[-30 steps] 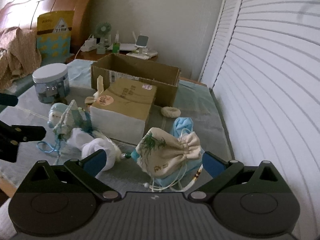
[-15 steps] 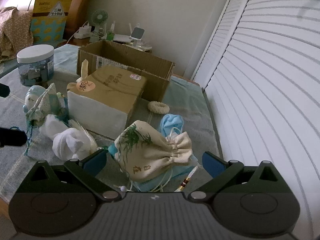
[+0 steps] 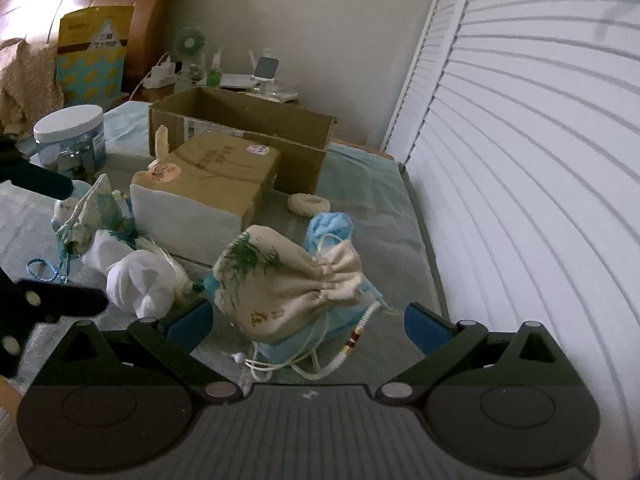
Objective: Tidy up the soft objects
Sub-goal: 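Reach the left tool toward the white cloth toy while the right tool reaches toward the beige drawstring pouch, then close the left tool on the white cloth toy while the right tool grasps the beige pouch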
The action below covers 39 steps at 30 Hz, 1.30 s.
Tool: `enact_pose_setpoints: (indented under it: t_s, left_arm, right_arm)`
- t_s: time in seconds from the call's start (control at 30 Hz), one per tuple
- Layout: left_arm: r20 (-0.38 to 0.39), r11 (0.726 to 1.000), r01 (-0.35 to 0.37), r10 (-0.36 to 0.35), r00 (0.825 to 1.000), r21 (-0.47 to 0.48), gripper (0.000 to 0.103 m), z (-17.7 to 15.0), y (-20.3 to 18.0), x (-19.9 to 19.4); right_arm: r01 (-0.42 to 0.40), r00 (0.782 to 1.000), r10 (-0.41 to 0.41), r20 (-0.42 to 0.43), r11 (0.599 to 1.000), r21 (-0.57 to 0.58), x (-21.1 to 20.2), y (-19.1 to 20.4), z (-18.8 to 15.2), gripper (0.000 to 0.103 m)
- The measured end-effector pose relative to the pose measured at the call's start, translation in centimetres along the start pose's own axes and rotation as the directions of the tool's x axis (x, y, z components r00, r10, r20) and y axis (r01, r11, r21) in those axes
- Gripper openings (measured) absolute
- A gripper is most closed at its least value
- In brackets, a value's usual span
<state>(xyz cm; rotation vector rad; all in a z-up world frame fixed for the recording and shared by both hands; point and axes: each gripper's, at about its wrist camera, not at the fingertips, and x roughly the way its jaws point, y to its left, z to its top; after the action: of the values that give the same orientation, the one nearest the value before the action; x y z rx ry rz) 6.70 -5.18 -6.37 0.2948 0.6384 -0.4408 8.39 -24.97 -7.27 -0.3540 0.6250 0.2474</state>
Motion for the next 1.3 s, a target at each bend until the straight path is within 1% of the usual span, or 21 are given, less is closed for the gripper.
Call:
enact_pose_setpoints:
  t_s: [0.1, 0.17, 0.23, 0.3, 0.33, 0.4, 0.43, 0.57, 0.8, 1.03, 1.17, 1.3]
  left_arm:
    - [0.002, 0.996, 0.026, -0.026, 1.0, 0.082, 0.091, 0.1, -1.5, 0.9]
    - [-0.014, 0.993, 0.039, -0.037, 0.999, 0.114, 0.073, 0.0, -2.2, 1.7]
    - [-0.035, 0.992, 0.057, -0.053, 0.998, 0.114, 0.062, 0.0, -2.4, 2.5]
    - [-0.051, 0.992, 0.058, -0.053, 0.997, 0.113, 0.06, -0.1, -2.5, 3.2]
    - [-0.046, 0.992, 0.054, -0.049, 0.998, 0.117, 0.06, -0.2, -2.6, 3.3]
    - [-0.051, 0.992, 0.039, -0.033, 0.998, 0.123, 0.052, -0.3, -2.6, 3.5]
    - [-0.053, 0.992, 0.032, -0.026, 0.998, 0.119, 0.044, -0.3, -2.5, 3.6]
    - [-0.061, 0.997, 0.045, -0.04, 0.997, 0.068, 0.041, 0.0, -1.4, 3.7]
    - [-0.05, 0.998, 0.032, -0.029, 0.998, 0.062, 0.041, 0.4, -0.2, 1.0]
    - [-0.048, 0.999, 0.017, -0.016, 0.999, 0.034, 0.041, 0.0, 1.3, -1.0]
    - [-0.048, 1.0, 0.021, -0.02, 0.999, 0.017, 0.041, -0.1, 1.7, -1.3]
    - [-0.045, 0.999, 0.033, -0.033, 0.998, 0.01, 0.041, 0.0, 1.8, -1.3]
  right_arm:
    - [0.001, 1.0, -0.001, 0.001, 1.0, 0.016, -0.3, -0.6, -0.2, 0.103]
    - [0.003, 1.0, -0.003, 0.0, 1.0, 0.027, -0.4, -0.9, -0.3, 0.103]
    - [0.008, 1.0, -0.008, -0.002, 0.999, 0.032, -0.6, -1.1, -0.4, 0.103]
    - [0.012, 1.0, -0.012, -0.002, 0.999, 0.034, -0.7, -1.2, -0.5, 0.103]
    - [0.012, 1.0, -0.012, -0.002, 0.999, 0.035, -0.8, -1.3, -0.5, 0.103]
    - [0.008, 1.0, -0.008, -0.002, 0.999, 0.04, -0.9, -1.4, -0.5, 0.103]
    - [0.006, 1.0, -0.006, -0.002, 0.999, 0.04, -0.9, -1.4, -0.5, 0.103]
    - [-0.005, 1.0, 0.005, 0.004, 0.999, 0.035, -1.0, -1.2, -0.3, 0.103]
    - [-0.027, 0.999, 0.027, 0.023, 1.0, -0.002, -1.0, -0.3, 0.2, 0.103]
    - [-0.029, 0.999, 0.032, 0.023, 0.994, -0.106, -0.1, 1.8, 0.6, 0.103]
    - [0.007, 1.0, -0.003, 0.02, 0.982, -0.191, 1.0, 2.8, 0.3, 0.103]
    - [0.053, 0.999, -0.051, 0.014, 0.971, -0.233, 2.0, 2.8, 0.2, 0.103]
